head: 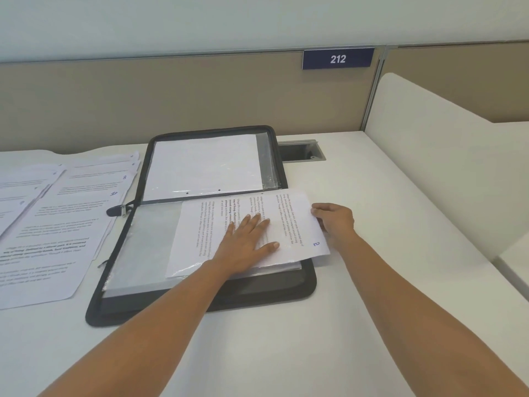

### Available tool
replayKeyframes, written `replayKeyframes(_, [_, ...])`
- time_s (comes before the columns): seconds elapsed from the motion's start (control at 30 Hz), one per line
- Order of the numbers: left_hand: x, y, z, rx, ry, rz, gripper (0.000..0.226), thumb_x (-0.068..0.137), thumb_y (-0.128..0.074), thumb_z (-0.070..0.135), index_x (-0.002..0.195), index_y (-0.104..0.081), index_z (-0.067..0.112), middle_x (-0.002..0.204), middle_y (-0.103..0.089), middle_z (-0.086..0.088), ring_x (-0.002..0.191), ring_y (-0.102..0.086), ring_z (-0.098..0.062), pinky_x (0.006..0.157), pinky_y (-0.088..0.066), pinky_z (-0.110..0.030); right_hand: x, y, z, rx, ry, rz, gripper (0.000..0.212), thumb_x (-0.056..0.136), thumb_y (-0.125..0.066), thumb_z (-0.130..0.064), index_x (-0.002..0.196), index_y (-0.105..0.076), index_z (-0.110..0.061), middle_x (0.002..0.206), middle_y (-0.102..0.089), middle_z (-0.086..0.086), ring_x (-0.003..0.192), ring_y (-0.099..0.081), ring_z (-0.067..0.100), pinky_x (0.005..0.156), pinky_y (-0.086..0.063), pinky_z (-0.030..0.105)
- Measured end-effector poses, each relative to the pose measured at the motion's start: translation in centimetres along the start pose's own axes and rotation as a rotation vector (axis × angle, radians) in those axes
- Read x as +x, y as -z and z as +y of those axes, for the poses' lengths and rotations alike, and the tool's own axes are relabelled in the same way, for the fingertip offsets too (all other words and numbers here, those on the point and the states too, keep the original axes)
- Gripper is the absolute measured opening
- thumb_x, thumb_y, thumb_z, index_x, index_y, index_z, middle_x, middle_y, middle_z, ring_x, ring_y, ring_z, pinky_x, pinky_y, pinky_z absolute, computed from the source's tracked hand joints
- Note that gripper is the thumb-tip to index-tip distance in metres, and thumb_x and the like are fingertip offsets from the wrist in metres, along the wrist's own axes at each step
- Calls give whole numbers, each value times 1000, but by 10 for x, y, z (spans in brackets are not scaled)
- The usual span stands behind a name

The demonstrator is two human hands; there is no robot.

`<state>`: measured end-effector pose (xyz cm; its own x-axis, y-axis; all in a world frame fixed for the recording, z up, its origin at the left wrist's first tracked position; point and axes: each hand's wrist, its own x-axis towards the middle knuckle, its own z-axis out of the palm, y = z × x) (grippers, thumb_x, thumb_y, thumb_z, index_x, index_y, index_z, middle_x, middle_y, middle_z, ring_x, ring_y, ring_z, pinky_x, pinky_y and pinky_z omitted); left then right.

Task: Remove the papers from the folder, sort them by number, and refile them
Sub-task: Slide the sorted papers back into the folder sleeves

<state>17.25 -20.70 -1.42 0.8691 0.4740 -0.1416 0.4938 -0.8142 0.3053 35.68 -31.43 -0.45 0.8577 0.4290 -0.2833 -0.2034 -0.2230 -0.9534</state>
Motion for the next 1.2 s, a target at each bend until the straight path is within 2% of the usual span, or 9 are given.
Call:
replayKeyframes(0.17, [0, 1, 1, -22, 8, 2, 65, 96, -27, 55, 151, -6, 28, 159, 5, 4, 146, 8, -12, 117, 7, -41, -11, -28, -1, -112, 124, -44, 13, 82, -68, -2, 94, -67, -7, 90, -66, 9, 78, -62, 22, 69, -55, 27])
replayKeyframes(0.27, [2, 0, 2, -76, 21, 22, 62, 97, -26, 53, 150, -7, 28, 159, 2, 5, 146, 6, -12, 117, 7, -40, -16, -41, -4, -249, 270, -8, 17, 82, -68, -5, 99, -67, -6, 86, -63, 3, 79, -58, 15, 62, -43, 10])
replayKeyframes(0.37, [2, -2, 2, -132, 29, 40, 61, 97, -24, 53, 150, -10, 29, 159, -1, 5, 146, 4, -11, 117, 7, -41, -19, -51, -4, -307, 311, -59, 16, 83, -68, -7, 99, -68, -7, 85, -63, 2, 79, -58, 13, 61, -39, 6])
replayKeyframes(0.67, [1, -1, 1, -292, 36, 77, 57, 98, -23, 49, 150, -13, 29, 159, -5, 6, 146, 1, -11, 117, 6, -41, -20, -58, -1, -251, 170, -180, 23, 87, -65, -33, 92, -65, -11, 95, -70, 7, 84, -66, 19, 70, -51, 20])
replayKeyframes(0.83, [3, 0, 1, -359, 34, 85, 56, 99, -21, 48, 150, -11, 28, 159, -7, 5, 146, -1, -11, 117, 6, -41, -21, -64, -3, -252, 127, -323, 24, 80, -72, -33, 91, -68, -12, 103, -69, 6, 96, -65, 21, 91, -52, 36])
replayKeyframes(0.93, [3, 2, -1, -462, 34, 104, 54, 99, -22, 46, 149, -16, 28, 158, -9, 5, 146, -3, -11, 117, 5, -40, -24, -64, -5, -125, 36, -404, 25, 86, -67, -20, 103, -63, -2, 105, -68, 13, 90, -66, 22, 87, -54, 31])
replayKeyframes(1.03, [2, 5, -2, -574, 24, 156, 51, 100, -27, 42, 148, -22, 26, 157, -14, 3, 145, -8, -11, 119, -1, -41, -24, -63, -6, -182, 60, -344, 29, 83, -71, -24, 105, -60, -8, 101, -68, 13, 89, -68, 22, 83, -56, 32])
replayKeyframes(1.13, [0, 11, -8, -603, 30, 230, 48, 100, -32, 39, 145, -30, 23, 155, -22, 1, 144, -16, -13, 119, -9, -40, -29, -61, -8, -201, 30, -322, 37, 81, -73, -15, 111, -54, -8, 99, -64, 12, 71, -66, 17, 52, -52, 16])
replayKeyframes(1.2, [-3, 13, -17, -553, 43, 249, 48, 99, -35, 40, 144, -34, 22, 155, -24, 0, 143, -19, -14, 118, -12, -42, -32, -57, -9, -264, 20, -336, 38, 80, -74, -15, 111, -51, -10, 87, -62, 6, 59, -61, 12, 42, -46, 14])
